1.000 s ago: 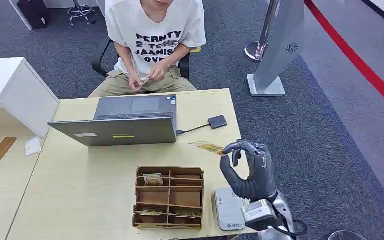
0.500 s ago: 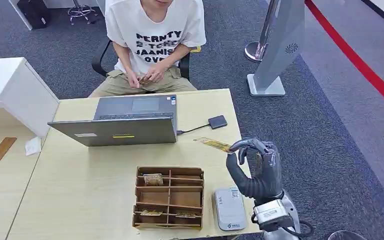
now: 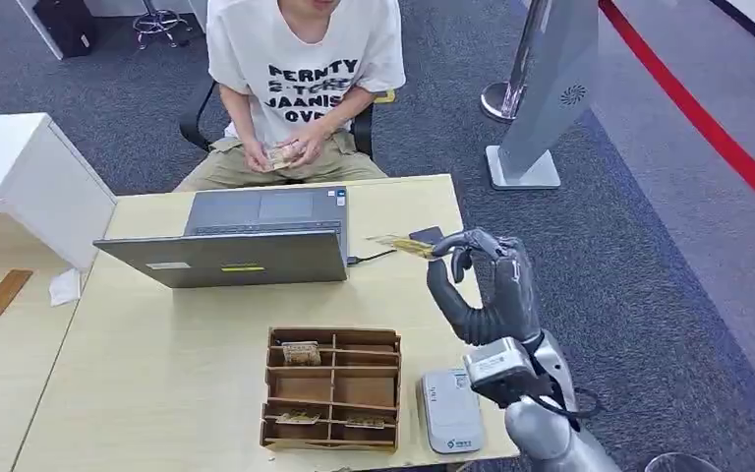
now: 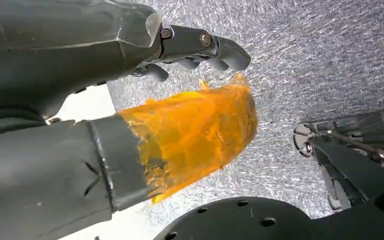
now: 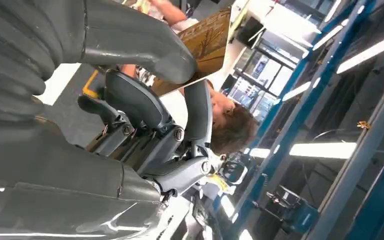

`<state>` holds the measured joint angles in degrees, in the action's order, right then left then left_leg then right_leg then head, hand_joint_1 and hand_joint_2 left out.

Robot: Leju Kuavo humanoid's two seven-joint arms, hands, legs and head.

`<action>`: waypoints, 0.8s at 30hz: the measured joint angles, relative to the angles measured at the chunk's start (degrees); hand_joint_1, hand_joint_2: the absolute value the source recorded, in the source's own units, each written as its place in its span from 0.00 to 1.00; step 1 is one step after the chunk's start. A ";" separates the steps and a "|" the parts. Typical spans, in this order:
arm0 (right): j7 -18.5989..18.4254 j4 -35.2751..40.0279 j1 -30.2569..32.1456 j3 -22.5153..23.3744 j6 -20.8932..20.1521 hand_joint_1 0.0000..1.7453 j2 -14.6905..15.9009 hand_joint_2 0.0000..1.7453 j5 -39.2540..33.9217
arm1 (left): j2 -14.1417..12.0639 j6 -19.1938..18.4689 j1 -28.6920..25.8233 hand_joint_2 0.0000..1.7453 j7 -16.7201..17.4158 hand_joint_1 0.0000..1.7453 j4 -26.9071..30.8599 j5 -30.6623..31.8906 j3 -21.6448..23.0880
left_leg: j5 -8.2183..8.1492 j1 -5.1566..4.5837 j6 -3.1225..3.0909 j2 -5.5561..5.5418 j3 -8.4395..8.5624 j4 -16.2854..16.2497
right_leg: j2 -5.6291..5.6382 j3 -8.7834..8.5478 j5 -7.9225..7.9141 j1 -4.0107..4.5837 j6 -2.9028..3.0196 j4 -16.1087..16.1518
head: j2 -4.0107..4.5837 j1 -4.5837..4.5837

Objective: Pass the card to the sensor for recognition and then transmit it.

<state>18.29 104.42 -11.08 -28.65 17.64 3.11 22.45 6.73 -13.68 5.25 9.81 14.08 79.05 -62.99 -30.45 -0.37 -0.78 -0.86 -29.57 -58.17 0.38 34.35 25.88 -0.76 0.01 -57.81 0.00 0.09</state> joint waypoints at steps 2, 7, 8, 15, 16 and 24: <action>-1.55 -1.34 -2.51 -0.15 -0.77 1.00 -0.42 1.00 0.64 | 0.00 -0.11 0.23 0.00 0.13 0.00 0.00 0.51 0.44 | 0.01 0.00 -0.01 -0.01 0.00 0.00 | -0.01 0.00 0.00 0.00 0.00 0.00 | 0.00 0.00; -4.83 -5.91 -8.75 -1.01 -2.78 1.00 -1.86 1.00 2.54 | 0.00 -0.68 1.01 0.00 0.94 0.00 0.00 1.69 1.77 | 0.01 0.01 0.00 -0.03 0.00 0.00 | -0.01 -0.01 -0.01 0.00 0.01 -0.01 | 0.00 0.00; -5.26 -7.04 -9.87 -1.20 -3.11 1.00 -2.16 1.00 3.08 | 0.00 -0.79 1.13 0.00 1.09 0.00 0.00 1.86 2.06 | 0.01 0.01 0.00 -0.03 0.00 0.00 | -0.01 0.00 -0.01 0.00 0.01 -0.01 | 0.00 0.00; -8.82 -14.40 -17.35 -3.30 -4.48 1.00 -4.63 1.00 7.14 | 0.00 -1.36 2.25 0.00 1.79 0.00 -0.35 2.82 3.74 | 0.02 0.01 0.00 -0.01 -0.02 0.00 | 0.00 0.02 -0.01 0.00 0.01 -0.02 | 0.00 0.00; -9.75 -15.81 -18.69 -3.78 -4.53 1.00 -5.12 1.00 8.33 | 0.00 -1.47 2.48 0.00 1.95 0.00 -0.35 3.00 4.13 | 0.02 0.01 0.00 0.00 0.00 0.00 | 0.01 0.02 -0.01 0.00 0.01 -0.02 | 0.00 -0.02; -14.75 -26.06 -26.30 -5.25 -4.44 1.00 -8.35 1.00 14.71 | 0.07 -2.34 3.77 0.00 2.95 0.00 -0.42 4.22 6.32 | 0.03 0.02 0.00 -0.04 0.00 -0.01 | 0.00 0.02 -0.01 0.00 0.01 -0.03 | 0.00 0.00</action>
<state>3.54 78.35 -37.38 -33.90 13.20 -5.25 37.16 6.80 -16.02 9.02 12.76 13.66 83.28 -56.67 -30.42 -0.35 -0.77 -0.90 -29.57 -58.18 0.38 34.38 25.87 -0.76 0.02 -57.84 0.00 0.09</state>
